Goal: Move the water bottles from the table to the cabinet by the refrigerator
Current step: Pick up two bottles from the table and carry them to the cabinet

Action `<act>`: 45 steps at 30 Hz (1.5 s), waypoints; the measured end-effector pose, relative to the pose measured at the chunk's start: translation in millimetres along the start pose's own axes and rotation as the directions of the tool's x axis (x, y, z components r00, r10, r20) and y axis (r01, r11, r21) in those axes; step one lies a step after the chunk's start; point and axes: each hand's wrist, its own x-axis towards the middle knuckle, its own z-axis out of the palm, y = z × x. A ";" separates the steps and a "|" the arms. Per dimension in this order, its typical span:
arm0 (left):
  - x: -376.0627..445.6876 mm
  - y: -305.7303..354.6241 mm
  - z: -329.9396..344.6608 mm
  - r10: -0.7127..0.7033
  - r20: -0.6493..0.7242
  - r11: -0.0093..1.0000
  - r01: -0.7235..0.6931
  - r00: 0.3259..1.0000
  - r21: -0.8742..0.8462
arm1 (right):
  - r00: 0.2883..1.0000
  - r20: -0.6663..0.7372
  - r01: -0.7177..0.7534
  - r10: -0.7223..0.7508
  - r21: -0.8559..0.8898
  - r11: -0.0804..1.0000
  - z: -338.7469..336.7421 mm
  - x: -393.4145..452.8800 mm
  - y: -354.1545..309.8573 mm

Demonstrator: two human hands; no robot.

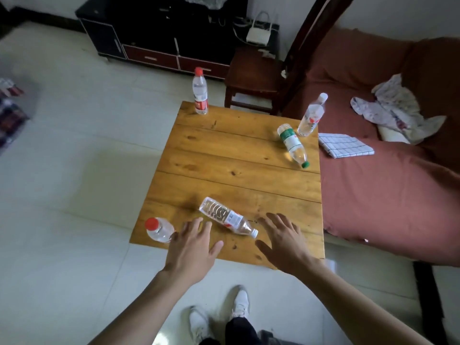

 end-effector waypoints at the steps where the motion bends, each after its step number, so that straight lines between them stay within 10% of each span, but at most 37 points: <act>1: 3.2 -0.7 12.7 0.001 0.011 1.000 -0.001 1.000 -0.004 | 1.000 -0.001 0.000 0.000 0.008 1.000 10.9 1.2 2.6; 23: 53.4 -32.7 142.2 0.005 0.069 0.996 0.000 0.998 -0.085 | 0.986 -0.108 -0.101 0.129 0.234 0.967 181.5 80.6 46.3; 33: 57.5 -43.1 149.5 -0.012 0.083 0.992 0.023 0.997 -0.125 | 0.949 -0.109 -0.168 0.295 0.617 0.769 184.8 92.0 51.3; 45: 68.0 -23.8 108.9 0.022 0.015 0.992 -0.020 1.000 -0.124 | 0.907 -0.370 0.072 0.201 0.607 0.792 91.0 70.2 27.2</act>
